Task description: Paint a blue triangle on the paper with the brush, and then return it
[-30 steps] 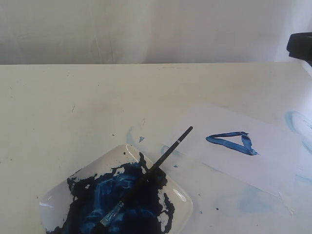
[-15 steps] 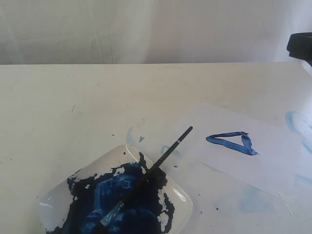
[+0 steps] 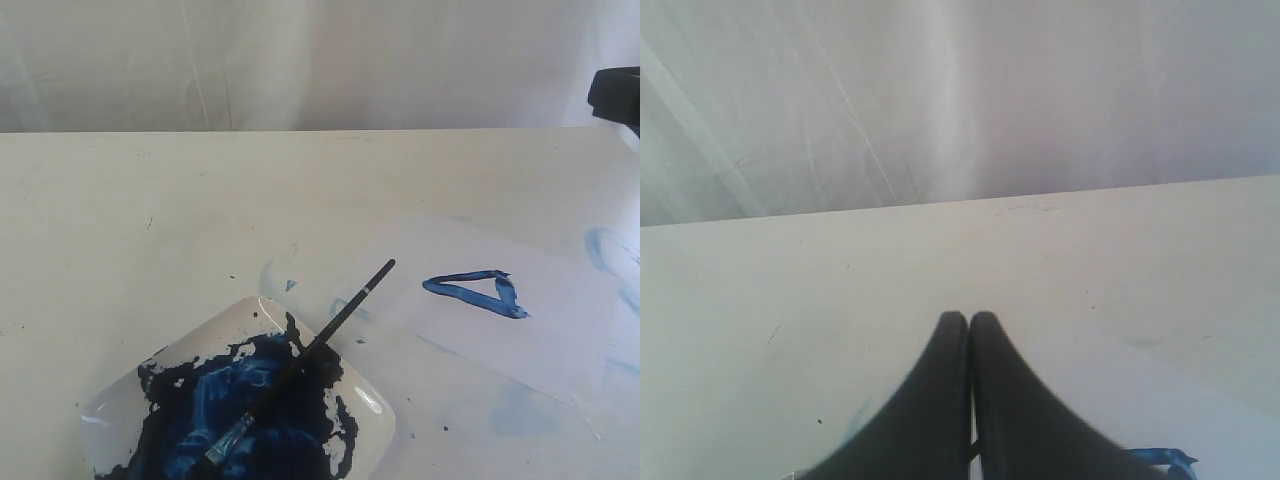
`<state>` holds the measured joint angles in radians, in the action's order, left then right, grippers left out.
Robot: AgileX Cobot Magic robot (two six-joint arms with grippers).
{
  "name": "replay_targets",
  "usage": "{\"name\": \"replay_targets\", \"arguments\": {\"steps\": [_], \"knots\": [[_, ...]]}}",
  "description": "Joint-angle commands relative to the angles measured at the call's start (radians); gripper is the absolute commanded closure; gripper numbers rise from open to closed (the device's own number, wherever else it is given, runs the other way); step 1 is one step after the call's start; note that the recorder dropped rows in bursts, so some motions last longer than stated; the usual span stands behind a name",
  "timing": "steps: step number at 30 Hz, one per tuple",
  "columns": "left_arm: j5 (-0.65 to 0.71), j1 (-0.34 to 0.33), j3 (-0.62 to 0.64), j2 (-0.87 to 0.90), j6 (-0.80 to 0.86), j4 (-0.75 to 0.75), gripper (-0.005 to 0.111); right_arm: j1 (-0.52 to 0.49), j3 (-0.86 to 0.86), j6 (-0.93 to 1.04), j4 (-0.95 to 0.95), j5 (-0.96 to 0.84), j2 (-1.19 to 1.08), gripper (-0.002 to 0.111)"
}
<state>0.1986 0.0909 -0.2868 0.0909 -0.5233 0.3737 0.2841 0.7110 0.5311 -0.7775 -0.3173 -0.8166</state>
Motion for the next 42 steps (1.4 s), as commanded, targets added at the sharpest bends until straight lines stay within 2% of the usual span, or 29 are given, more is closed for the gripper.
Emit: {"name": "replay_targets", "arguments": {"steps": [1,2,3,4,8,10,12,14,22,28,34,42], "knots": [[-0.054,0.002,0.111,-0.007,0.682,-0.452,0.107,-0.006,-0.003,-0.003,0.008,0.003,0.006,0.108],[-0.065,0.002,0.138,-0.007,0.803,-0.542,0.107,-0.006,-0.003,-0.003,0.008,0.003,0.006,0.108],[-0.067,0.002,0.159,-0.007,0.837,-0.564,0.107,-0.006,-0.003,-0.003,0.008,0.003,0.006,0.108],[-0.067,0.002,0.180,-0.010,0.813,-0.557,0.107,-0.006,-0.003,-0.003,0.008,0.003,0.006,0.108],[-0.065,0.002,0.255,-0.042,0.518,-0.402,0.107,-0.006,-0.003,-0.003,0.008,0.003,0.006,0.108],[-0.063,0.002,0.287,-0.057,0.491,-0.407,0.107,-0.006,-0.003,-0.003,0.008,0.003,0.006,0.108],[-0.057,0.002,0.287,-0.073,0.493,-0.432,0.107,-0.006,-0.003,-0.003,0.008,0.003,0.006,0.108],[0.039,0.002,0.287,-0.081,0.491,-0.443,0.107,-0.006,-0.003,-0.003,0.008,0.003,0.006,0.108],[0.041,0.002,0.287,-0.083,0.467,-0.472,0.107,-0.006,-0.003,-0.003,0.008,0.003,0.006,0.108],[0.041,0.002,0.287,-0.083,0.609,-0.470,0.107,-0.006,-0.003,-0.003,0.008,0.003,0.006,0.108],[0.048,0.002,0.287,-0.083,0.474,-0.470,0.107,-0.006,-0.003,-0.003,0.008,0.003,0.006,0.108],[0.036,0.002,0.287,-0.083,0.475,-0.468,0.107,-0.006,-0.003,-0.013,0.008,0.004,0.006,0.108]]}}
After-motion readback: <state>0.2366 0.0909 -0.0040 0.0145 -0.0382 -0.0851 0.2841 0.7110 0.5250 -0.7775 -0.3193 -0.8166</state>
